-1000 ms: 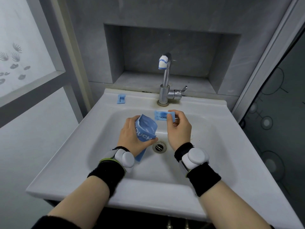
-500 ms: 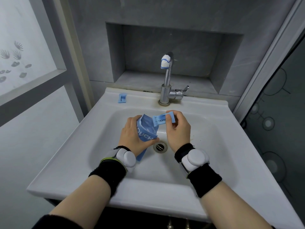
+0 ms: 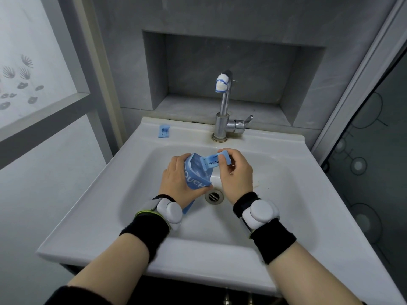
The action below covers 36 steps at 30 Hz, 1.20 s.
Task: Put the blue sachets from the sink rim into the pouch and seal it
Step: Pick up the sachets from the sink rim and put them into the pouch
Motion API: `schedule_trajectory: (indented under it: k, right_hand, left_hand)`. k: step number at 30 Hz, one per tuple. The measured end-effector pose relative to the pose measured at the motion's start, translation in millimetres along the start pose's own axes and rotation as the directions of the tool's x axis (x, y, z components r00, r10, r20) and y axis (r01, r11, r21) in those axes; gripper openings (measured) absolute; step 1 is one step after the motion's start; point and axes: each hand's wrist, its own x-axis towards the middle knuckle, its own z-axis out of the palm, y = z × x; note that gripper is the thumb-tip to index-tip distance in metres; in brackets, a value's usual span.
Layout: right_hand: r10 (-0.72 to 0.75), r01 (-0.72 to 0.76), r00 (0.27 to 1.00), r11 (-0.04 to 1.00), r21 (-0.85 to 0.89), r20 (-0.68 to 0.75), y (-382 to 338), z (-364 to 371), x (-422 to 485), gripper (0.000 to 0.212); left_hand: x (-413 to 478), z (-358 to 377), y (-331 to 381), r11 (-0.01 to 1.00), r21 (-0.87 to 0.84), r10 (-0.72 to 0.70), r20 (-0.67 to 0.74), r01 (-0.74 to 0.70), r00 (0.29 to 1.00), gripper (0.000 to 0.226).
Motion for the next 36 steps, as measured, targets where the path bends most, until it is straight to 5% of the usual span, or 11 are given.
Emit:
schedule_trajectory:
  k: [36]
  right_hand:
    - [0.05,-0.051,0.99,0.999,-0.001,0.134,4.6,3.1,-3.7,0.013]
  left_hand:
    - [1.5,3.9,-3.3,0.976,0.085,0.196,0.032,-0.198,0.98,0.093]
